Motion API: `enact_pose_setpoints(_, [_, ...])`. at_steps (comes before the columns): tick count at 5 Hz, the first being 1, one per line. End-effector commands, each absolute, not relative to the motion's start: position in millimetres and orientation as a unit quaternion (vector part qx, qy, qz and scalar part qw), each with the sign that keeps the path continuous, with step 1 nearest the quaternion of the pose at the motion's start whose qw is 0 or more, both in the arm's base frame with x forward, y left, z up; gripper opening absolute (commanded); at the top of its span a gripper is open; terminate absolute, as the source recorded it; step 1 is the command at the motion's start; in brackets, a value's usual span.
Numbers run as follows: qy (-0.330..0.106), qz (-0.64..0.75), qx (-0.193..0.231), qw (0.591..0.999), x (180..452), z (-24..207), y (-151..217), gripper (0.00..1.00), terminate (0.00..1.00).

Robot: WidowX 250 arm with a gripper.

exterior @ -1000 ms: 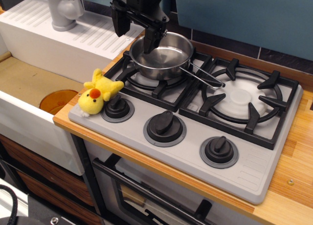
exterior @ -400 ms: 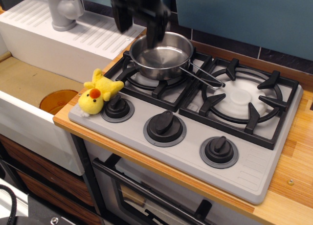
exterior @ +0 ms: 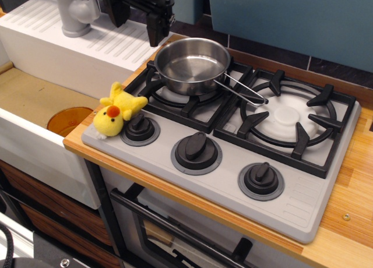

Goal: Put pan on stove and put stuffedduck in pan

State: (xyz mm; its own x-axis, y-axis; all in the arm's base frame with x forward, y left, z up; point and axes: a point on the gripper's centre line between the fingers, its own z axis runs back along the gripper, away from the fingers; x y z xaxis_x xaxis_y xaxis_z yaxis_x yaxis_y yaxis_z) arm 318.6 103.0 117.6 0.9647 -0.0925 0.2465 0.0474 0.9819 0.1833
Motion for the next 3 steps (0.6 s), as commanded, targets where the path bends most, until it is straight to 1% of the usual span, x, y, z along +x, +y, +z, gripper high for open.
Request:
enact_pose_setpoints(1, [-0.170,0.005,0.114,0.979,282,106,117,1.00,0.00])
enact_pose_setpoints(3, [-0.181,0.034,0.115,0.976,251,81,110,1.00,0.00])
